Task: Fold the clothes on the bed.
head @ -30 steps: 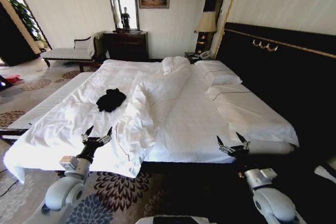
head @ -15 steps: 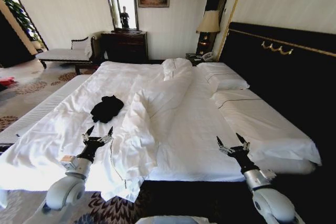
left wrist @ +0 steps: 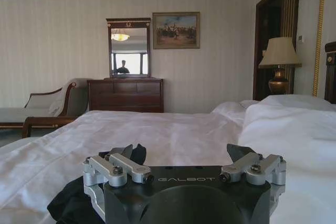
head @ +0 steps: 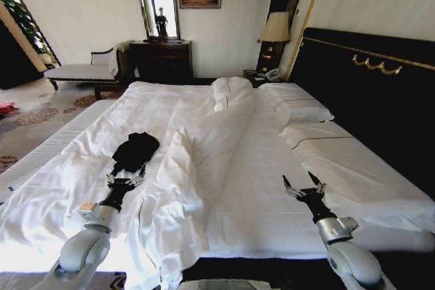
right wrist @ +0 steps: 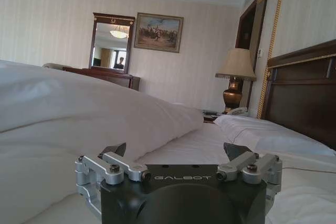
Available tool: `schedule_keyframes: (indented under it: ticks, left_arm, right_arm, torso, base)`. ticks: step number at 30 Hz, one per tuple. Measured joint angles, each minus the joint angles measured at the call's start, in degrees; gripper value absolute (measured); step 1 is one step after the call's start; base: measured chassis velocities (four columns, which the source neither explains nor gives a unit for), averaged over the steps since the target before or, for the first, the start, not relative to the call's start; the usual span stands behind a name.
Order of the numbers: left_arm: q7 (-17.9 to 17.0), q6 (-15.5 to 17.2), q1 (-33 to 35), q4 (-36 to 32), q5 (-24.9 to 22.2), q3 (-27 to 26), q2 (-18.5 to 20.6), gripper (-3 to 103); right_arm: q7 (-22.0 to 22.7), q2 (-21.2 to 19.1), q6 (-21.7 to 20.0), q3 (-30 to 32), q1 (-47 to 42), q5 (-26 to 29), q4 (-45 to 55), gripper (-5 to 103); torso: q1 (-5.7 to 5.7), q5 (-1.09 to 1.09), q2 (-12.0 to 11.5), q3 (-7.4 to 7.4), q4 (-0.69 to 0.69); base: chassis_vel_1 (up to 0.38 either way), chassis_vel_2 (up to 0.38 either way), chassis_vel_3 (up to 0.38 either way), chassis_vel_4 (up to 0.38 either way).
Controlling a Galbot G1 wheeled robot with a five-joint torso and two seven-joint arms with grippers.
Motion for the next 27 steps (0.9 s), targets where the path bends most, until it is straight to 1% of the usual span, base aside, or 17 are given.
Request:
schedule_keyframes:
  ticks: [6,27]
  left_arm:
    - [0.0,0.0,-0.1,0.1,-0.3,0.0,0.0,100]
    - [0.0,0.0,0.2,0.1,-0.7,-0.2,-0.5,100]
  right_arm:
    - [0.0,0.2,0.0,-0.1,0.0,-0.3,0.0,100]
    - [-0.1,0.5,0.0,-0.4,-0.2,-0.3,-0.1,100]
  torso:
    - [-0.01,0.0,0.0,0.0,0.0]
    - [-0.01,0.0,0.0,0.0,0.0]
  base:
    - [0.114,0.175,-0.108,-0.161]
    - [0.158,0.192,-0.155,-0.205]
